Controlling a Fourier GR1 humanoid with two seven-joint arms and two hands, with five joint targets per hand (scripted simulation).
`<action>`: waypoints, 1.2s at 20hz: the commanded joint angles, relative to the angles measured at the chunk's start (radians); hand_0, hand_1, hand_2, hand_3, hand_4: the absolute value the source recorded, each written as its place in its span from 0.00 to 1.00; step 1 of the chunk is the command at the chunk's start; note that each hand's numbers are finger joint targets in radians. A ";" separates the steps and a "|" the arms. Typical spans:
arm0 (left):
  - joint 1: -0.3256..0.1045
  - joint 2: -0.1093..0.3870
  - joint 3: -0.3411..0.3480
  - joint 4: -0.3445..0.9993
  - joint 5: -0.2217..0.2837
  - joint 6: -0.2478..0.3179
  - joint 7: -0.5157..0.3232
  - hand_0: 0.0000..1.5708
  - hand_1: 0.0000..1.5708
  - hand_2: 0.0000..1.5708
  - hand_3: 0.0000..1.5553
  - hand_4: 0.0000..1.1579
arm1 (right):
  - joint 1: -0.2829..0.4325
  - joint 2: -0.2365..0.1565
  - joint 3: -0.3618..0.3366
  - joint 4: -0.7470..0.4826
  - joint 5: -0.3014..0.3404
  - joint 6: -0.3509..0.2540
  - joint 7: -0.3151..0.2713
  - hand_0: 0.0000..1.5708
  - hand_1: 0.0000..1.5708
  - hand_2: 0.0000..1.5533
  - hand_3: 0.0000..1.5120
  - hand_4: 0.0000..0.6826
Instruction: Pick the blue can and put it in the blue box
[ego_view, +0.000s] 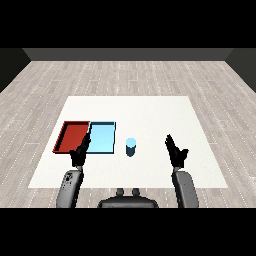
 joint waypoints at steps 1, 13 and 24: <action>-0.004 0.000 0.001 0.001 -0.018 -0.022 0.001 0.00 0.00 0.00 0.00 0.00 | -0.008 0.016 0.022 -0.013 0.031 -0.027 0.001 0.00 0.00 0.00 0.00 0.00; 0.027 -0.059 0.061 -0.065 0.115 -0.098 -0.413 0.00 0.00 0.00 0.00 0.00 | -0.057 0.047 0.216 -0.093 -0.079 -0.104 -0.271 0.00 0.00 0.00 0.00 0.00; 0.004 -0.082 0.050 -0.083 0.123 -0.064 -0.367 0.00 0.00 0.00 0.00 0.00 | -0.082 0.047 0.175 -0.048 -0.078 -0.088 -0.284 0.00 0.00 0.00 0.00 0.00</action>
